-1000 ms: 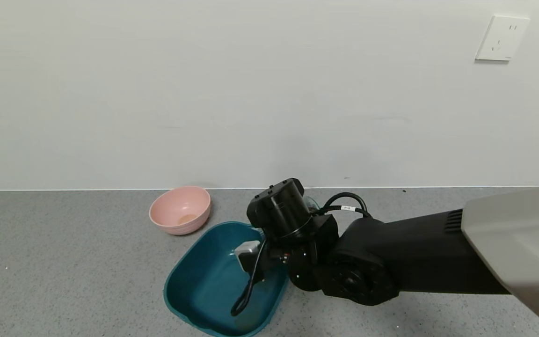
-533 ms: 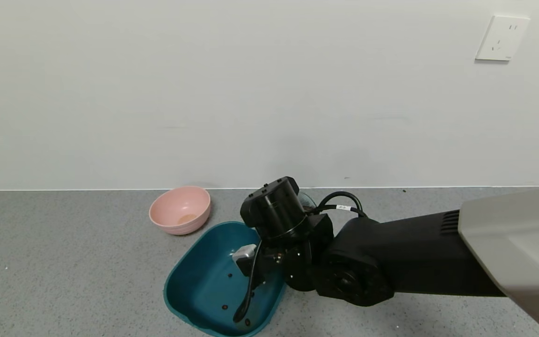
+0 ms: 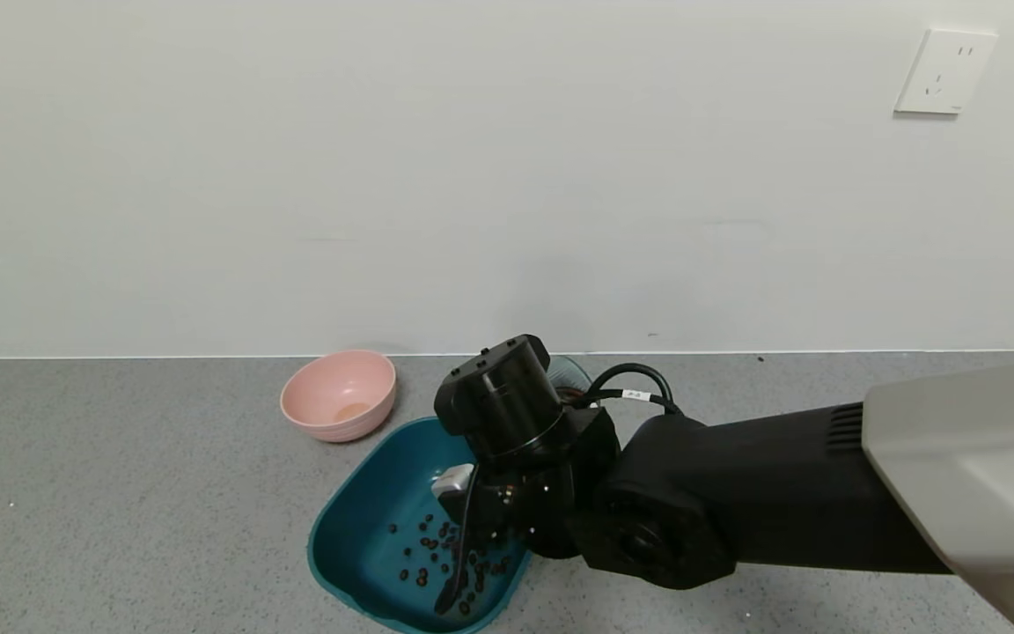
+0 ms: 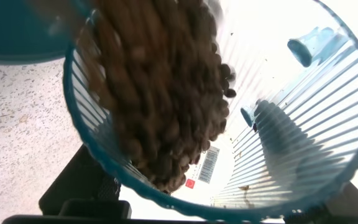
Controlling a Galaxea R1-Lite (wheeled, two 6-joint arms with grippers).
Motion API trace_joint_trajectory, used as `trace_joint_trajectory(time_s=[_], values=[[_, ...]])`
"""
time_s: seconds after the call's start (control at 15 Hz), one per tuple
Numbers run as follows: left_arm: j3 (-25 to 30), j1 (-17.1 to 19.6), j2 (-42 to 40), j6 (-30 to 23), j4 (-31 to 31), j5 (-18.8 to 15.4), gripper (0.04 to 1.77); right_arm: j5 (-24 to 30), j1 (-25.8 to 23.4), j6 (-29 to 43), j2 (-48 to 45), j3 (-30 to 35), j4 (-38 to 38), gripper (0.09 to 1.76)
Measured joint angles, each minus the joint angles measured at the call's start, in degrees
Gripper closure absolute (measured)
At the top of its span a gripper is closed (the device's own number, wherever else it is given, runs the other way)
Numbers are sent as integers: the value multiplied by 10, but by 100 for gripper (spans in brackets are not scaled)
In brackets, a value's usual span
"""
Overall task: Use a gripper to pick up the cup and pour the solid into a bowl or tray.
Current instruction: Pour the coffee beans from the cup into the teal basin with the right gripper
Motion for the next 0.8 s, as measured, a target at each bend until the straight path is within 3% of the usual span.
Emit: trace_joint_trajectory(time_s=[0.4, 0.8], values=[[0, 0, 0, 0, 0, 0, 6, 7, -1, 11, 0, 1, -1, 49], [0, 0, 0, 0, 0, 0, 6, 56, -11, 114, -13, 35, 9, 49]])
